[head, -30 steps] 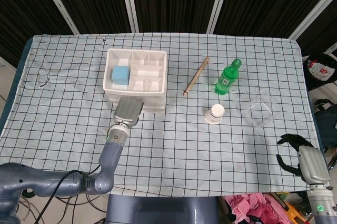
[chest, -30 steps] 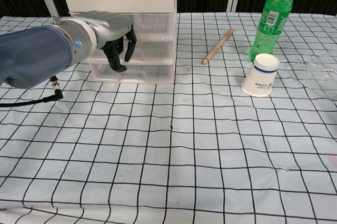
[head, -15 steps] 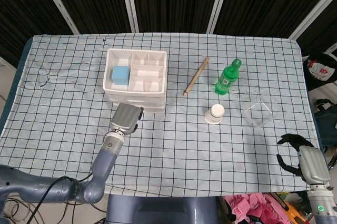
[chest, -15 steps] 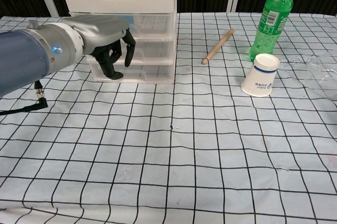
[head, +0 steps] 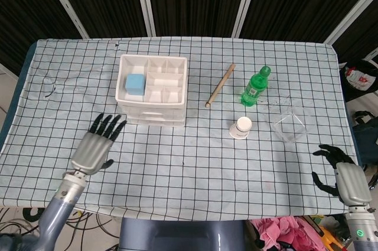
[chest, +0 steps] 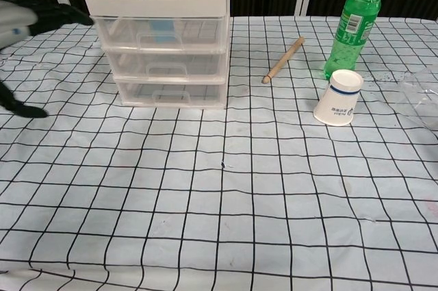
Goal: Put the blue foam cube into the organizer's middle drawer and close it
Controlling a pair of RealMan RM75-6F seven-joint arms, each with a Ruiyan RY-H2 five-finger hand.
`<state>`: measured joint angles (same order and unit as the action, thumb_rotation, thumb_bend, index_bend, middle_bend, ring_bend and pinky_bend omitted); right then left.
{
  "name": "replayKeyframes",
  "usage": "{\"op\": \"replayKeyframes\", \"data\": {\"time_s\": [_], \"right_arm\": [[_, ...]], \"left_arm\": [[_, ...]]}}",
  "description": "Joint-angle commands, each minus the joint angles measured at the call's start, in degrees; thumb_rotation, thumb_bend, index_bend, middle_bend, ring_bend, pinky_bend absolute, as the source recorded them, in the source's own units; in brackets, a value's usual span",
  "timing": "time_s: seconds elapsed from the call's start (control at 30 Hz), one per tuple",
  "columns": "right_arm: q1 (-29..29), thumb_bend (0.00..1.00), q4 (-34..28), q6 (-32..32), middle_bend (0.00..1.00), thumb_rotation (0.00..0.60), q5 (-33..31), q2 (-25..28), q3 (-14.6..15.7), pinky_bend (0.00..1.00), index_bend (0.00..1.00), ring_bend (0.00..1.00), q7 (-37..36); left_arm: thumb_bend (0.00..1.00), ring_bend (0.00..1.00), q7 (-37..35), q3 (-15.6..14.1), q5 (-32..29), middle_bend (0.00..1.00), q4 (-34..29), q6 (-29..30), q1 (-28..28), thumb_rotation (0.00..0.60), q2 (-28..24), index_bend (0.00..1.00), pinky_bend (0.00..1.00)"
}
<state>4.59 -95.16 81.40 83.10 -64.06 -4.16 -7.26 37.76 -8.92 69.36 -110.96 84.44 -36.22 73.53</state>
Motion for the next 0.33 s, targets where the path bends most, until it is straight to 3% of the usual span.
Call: {"op": "replayKeyframes", "data": {"time_s": [0.03,0.2,0.33], "right_arm": [[0.04,0.23,0.74,0.83,0.02,0.6,0.94,-0.23,0.02,0.19,0.03,0.01,1.65],[-0.1,0.2,1.6,2.16,0.0,0.6,1.68,-0.98,-0.09,0.19,0.0,0.0,4.04],[-0.19,0.2,1.34,2.02,0.0,0.6,0.92,-1.25,-0.21,0.19,0.0,0.0,4.51]], "left_arm": [[0.03,0.0,-7.01,-4.53,5.83,0.0,3.16,5.5,6.34,0.6,-3.43,0.0,0.0],[0.03,0.0,-13.21,-6.49,10.53,0.0,9.41,10.71,12.25,0.6,-4.17,0.0,0.0],[0.03,0.0,-17.79,-6.01,12.74,0.0,14.91,13.18,16.51,0.6,-3.01,0.0,0.0]]}}
